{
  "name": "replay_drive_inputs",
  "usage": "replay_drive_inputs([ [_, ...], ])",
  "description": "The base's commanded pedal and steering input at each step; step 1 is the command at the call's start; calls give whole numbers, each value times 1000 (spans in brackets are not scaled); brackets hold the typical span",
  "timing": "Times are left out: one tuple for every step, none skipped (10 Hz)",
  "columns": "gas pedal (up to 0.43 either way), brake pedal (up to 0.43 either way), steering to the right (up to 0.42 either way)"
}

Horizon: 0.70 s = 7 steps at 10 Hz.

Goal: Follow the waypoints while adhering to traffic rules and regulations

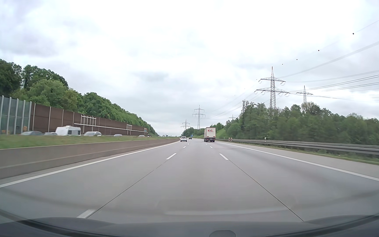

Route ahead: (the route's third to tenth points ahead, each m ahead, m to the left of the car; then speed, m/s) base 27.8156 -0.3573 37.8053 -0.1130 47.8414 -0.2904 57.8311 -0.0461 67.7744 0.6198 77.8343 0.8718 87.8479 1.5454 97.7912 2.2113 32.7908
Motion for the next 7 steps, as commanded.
replay_drive_inputs([
  [398, 0, -4],
  [390, 0, -4],
  [390, 0, -4],
  [390, 0, -4],
  [390, 0, -4],
  [390, 0, -4],
  [390, 0, -4],
])
